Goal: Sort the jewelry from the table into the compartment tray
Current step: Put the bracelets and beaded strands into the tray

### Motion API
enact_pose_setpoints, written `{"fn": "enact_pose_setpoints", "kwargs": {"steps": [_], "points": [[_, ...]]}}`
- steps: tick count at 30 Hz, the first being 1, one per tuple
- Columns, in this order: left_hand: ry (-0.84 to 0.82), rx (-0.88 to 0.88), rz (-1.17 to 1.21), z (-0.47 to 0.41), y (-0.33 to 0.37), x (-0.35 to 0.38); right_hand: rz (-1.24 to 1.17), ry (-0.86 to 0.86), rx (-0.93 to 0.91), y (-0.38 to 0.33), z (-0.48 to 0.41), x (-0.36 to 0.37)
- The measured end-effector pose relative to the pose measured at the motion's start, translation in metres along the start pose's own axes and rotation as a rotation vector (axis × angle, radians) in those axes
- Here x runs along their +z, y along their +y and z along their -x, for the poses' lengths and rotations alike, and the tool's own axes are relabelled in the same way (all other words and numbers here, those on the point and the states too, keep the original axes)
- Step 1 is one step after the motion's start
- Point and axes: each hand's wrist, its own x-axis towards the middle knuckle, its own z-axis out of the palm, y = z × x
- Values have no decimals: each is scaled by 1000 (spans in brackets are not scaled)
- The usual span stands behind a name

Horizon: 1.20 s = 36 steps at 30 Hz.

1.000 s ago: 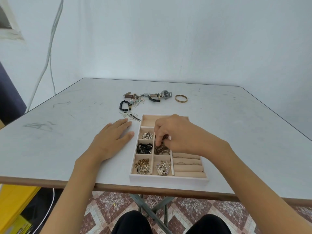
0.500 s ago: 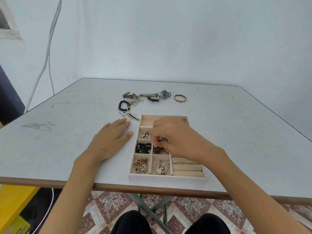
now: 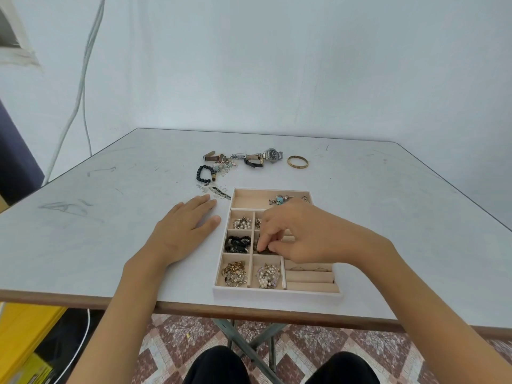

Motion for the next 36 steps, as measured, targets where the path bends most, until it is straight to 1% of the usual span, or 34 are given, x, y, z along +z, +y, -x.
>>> {"fn": "enact_pose_setpoints", "kwargs": {"steps": [2, 5, 6, 11, 16, 20, 22, 24, 27, 31, 36], "points": [[0, -2, 1, 0, -1, 0, -48, 31, 7, 3, 1, -1], [-2, -1, -3, 0, 0, 0, -95, 169, 11, 12, -1, -1], [0, 0, -5, 0, 0, 1, -89, 186, 19, 14, -2, -2], [-2, 2, -3, -1, -2, 1, -20, 47, 67, 11, -6, 4], [-4, 8, -5, -1, -3, 2, 40, 8, 91, 8, -9, 8], [0, 10, -10, -1, -2, 2, 144, -29, 103, 5, -10, 8], [2, 11, -15, -1, -1, 2, 144, -42, 98, 5, -10, 7], [1, 14, -18, 0, -1, 1, 76, -42, 91, 8, -9, 4], [1, 15, -28, 0, 0, 1, -95, -9, 74, 14, -6, -3], [0, 7, -27, 0, 0, 1, -293, 146, 61, 25, -4, -7], [5, -22, -31, -1, 3, -2, -406, 337, 137, 53, -16, -15]]}}
